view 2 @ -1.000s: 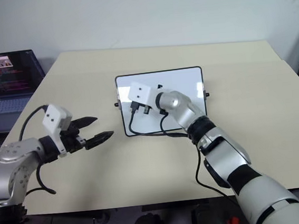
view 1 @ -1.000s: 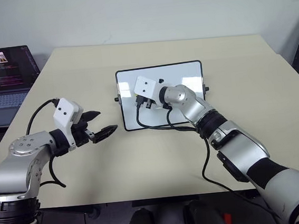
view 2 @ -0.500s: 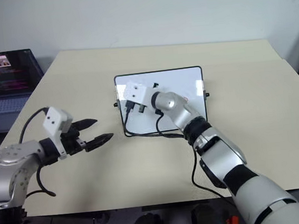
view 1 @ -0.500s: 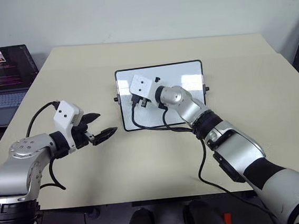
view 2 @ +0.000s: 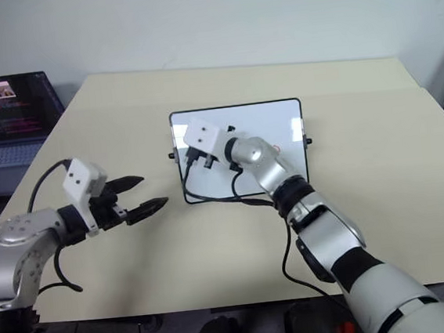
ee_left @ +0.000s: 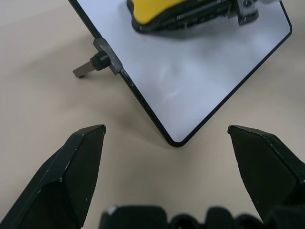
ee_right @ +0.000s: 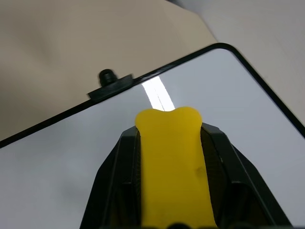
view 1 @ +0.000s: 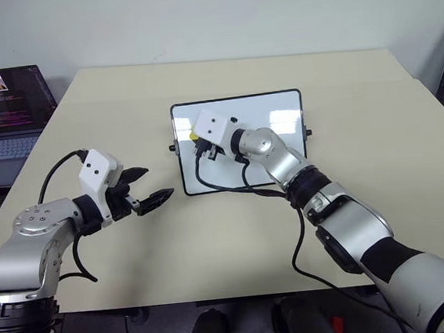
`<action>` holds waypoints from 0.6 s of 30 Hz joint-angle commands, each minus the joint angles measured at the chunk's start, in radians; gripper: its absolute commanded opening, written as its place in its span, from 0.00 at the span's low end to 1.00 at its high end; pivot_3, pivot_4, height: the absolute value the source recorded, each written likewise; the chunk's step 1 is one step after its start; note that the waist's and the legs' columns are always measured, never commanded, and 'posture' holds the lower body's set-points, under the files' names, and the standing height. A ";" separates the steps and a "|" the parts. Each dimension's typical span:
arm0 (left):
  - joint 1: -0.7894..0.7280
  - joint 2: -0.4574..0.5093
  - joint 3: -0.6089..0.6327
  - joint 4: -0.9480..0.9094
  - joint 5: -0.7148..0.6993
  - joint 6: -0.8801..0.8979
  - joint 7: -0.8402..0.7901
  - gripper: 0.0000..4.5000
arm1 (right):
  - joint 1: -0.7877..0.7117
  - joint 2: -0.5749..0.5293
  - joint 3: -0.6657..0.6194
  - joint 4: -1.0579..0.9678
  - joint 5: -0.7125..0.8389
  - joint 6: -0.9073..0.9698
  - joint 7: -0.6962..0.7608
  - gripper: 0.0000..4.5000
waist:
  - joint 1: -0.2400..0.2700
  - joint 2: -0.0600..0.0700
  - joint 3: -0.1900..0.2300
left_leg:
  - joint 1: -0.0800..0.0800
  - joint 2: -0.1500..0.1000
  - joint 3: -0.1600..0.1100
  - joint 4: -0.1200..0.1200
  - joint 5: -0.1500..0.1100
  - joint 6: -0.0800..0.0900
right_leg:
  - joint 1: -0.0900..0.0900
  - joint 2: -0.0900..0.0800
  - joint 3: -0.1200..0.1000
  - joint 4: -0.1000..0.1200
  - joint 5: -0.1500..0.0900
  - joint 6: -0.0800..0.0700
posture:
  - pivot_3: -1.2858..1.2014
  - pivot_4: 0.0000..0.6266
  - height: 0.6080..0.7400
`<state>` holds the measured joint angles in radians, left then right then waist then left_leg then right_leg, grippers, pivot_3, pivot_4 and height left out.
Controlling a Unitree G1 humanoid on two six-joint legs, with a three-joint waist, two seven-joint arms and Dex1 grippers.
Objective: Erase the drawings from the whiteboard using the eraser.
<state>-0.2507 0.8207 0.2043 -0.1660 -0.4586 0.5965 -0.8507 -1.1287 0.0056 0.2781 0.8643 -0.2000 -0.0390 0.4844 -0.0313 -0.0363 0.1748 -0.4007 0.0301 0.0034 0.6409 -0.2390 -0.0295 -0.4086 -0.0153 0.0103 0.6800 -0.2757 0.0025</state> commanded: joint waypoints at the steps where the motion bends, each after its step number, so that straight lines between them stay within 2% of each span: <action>1: -0.026 -0.018 0.014 -0.024 -0.002 -0.037 0.016 1.00 | 0.050 -0.002 -0.073 -0.240 0.106 0.094 0.052 0.29 | -0.001 0.000 0.000 | 0.000 0.000 0.000 0.000 0.000 0.000 | 0.000 0.000 0.000 0.000 0.000 0.000 | 0.52 0.24 1.00; 7: -0.046 -0.038 -0.011 -0.035 -0.005 -0.041 0.006 1.00 | 0.239 -0.039 -0.098 -0.682 0.219 0.348 0.114 0.29 | 0.000 0.000 0.000 | 0.000 0.000 0.000 0.000 0.000 0.000 | -0.001 0.000 0.000 0.000 0.000 0.001 | 0.52 0.24 1.00; 11: -0.067 -0.046 -0.027 -0.039 -0.008 -0.035 0.004 1.00 | 0.402 -0.122 -0.096 -0.968 0.262 0.508 0.141 0.29 | 0.000 0.000 0.000 | 0.000 0.000 0.000 0.000 0.000 0.000 | -0.001 0.000 0.000 0.000 0.000 0.001 | 0.52 0.24 1.00; 18: -0.095 -0.054 -0.056 -0.039 -0.008 -0.033 -0.007 1.00 | 0.670 -0.295 -0.138 -1.264 0.313 0.668 0.145 0.29 | 0.003 0.000 0.000 | 0.000 -0.001 0.000 0.000 0.000 0.000 | 0.000 0.000 0.000 0.000 -0.001 0.002 | 0.52 0.24 1.00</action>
<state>-0.3177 0.7678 0.1476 -0.1826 -0.4598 0.5768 -0.8517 -0.4753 -0.2723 0.1722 -0.3166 0.0986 0.6095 0.6308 -0.0279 -0.0366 0.1748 -0.4008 0.0294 0.0035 0.6410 -0.2394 -0.0298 -0.4086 -0.0151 0.0104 0.6800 -0.2770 0.0045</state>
